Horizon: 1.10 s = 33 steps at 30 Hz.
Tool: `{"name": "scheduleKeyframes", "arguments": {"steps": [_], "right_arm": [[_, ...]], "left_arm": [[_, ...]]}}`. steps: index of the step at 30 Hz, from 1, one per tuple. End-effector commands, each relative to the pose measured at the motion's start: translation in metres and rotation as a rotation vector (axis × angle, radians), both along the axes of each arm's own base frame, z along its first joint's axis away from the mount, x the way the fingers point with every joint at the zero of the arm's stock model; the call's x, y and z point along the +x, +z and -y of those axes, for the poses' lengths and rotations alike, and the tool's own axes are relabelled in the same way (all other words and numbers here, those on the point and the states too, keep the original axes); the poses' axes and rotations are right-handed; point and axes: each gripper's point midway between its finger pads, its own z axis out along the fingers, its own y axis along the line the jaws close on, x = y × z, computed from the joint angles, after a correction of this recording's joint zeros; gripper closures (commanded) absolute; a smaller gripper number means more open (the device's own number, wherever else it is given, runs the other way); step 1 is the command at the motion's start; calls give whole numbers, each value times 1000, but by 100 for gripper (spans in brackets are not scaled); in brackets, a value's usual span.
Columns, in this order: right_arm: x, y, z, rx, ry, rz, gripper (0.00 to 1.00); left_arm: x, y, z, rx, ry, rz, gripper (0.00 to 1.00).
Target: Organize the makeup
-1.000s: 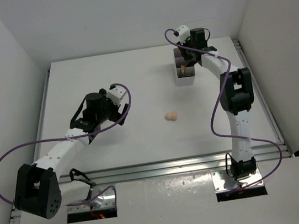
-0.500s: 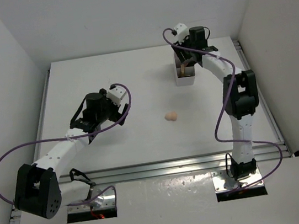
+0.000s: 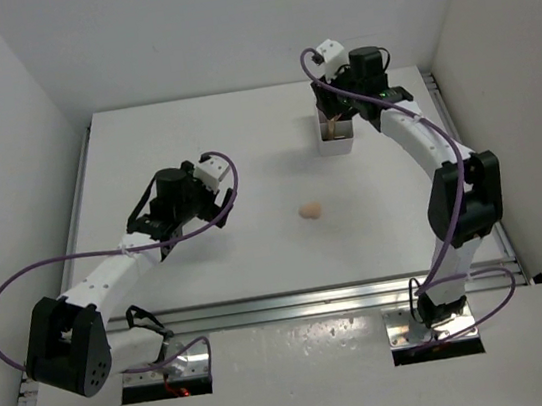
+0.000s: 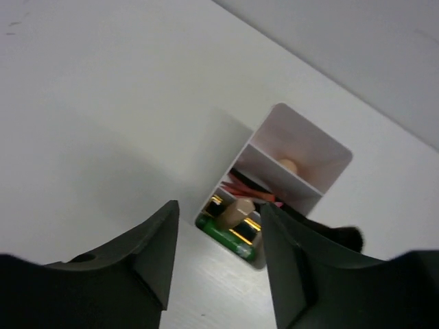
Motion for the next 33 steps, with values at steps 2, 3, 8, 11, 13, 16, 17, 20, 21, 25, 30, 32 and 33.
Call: {"name": "scheduleKeyframes", "arguments": {"steps": [2,3,8,11,13,16,17,20,21,25,30,32,33], "right_arm": [[0,-31,-2,54,-65,-94,62],[5,-37,-6,72,-62,-94,68],[26,-37,-21,141,-41,-67,86],[34,-46,-23,142,-45,-80,87],[36,-60,-16,122,-74,-106,90],[35,-79,-3,87,-136,-134,93],[35,-81,2,83,-150,-132,93],[34,-87,7,78,-169,-114,93],[36,-86,13,75,-184,-106,93],[37,-88,24,43,-220,-102,93],[29,-97,35,9,-255,-142,93],[25,-99,40,2,-268,-149,93],[19,-106,40,-4,-265,-163,93]], "left_arm": [[0,4,3,-34,-16,14,0],[0,4,3,-34,-16,14,0],[-4,9,7,-42,-34,23,0],[-5,8,4,-37,-24,23,0],[-5,8,4,-37,-24,23,0],[-7,4,3,-27,-28,19,0],[-7,4,3,-27,-28,19,0],[-6,4,2,-23,-20,20,0],[-6,4,2,-16,-24,25,0],[-6,4,2,-16,-24,25,0],[-8,-1,1,-13,-24,16,0],[-7,-1,-1,-9,-16,18,0],[-7,-1,-1,-9,-16,18,0]]}}
